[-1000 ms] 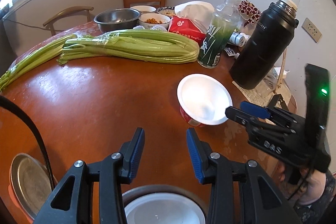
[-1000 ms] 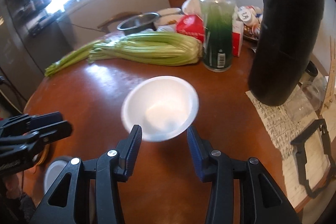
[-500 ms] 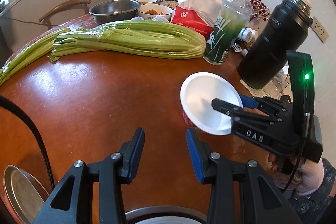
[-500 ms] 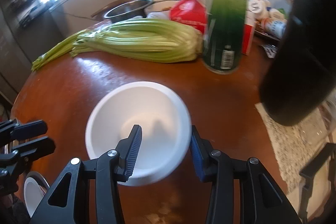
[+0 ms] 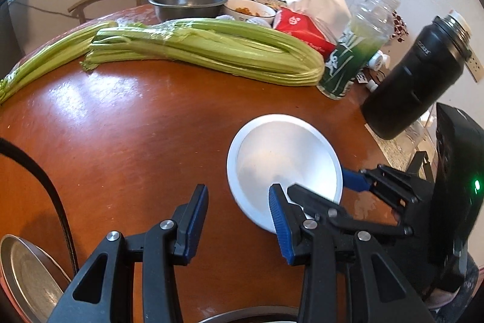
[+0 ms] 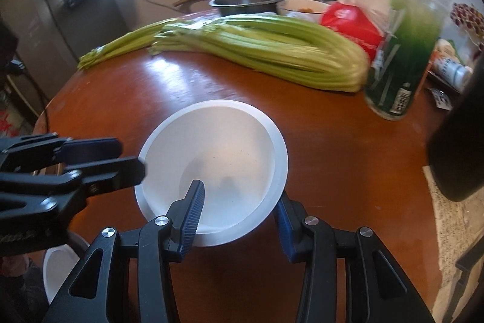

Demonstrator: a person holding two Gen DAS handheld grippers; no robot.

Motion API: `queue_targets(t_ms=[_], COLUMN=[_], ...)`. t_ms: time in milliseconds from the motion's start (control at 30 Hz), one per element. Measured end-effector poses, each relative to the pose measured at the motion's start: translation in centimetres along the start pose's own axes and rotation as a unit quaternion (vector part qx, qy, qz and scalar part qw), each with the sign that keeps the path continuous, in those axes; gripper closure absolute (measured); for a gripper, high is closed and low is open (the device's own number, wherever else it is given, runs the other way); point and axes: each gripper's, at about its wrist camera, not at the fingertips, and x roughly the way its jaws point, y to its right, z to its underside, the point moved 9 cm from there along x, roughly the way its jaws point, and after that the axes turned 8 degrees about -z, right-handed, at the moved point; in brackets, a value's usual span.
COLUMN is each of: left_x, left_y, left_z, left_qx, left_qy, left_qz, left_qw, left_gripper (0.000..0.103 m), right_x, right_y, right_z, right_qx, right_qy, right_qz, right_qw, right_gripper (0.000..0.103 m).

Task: Organize plates and bowls
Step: 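Grasp the rim of the red-sided paper bowl with the left tool, then carry the red-sided bowl over the steel bowl and lower it in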

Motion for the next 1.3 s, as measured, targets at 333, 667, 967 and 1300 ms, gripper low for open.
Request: queue_targets(t_ms=[333, 667, 967, 1300], left_x=[1.9, 1.2, -0.9, -3.7], left_y=[-1.5, -1.1, -1.7, -2.3], left_z=[0.8, 0.7, 0.9, 1.4], left_qx=[-0.022, -0.016, -0.02, -0.02], left_qy=[-0.03, -0.02, -0.001, 0.022], left_qz=[-0.004, 0.012, 0.009, 0.005], left_qw=[0.9993, 0.9996, 0.9998, 0.9995], left_gripper=[0.061, 0.062, 0.062, 0.062], right_x=[0.7, 0.1, -1.3, -2.8], right_y=[-2.4, -3.7, -4.9, -6.9], right_z=[0.6, 1.0, 0.4, 0.2], right_qx=[-0.012, -0.013, -0.023, -0.034], right_qy=[-0.007, -0.005, 0.011, 0.026], right_qz=[-0.024, -0.03, -0.033, -0.035], right_qw=[1.0, 0.999, 0.999, 0.998], right_gripper=[0.057, 0.057, 0.057, 0.057])
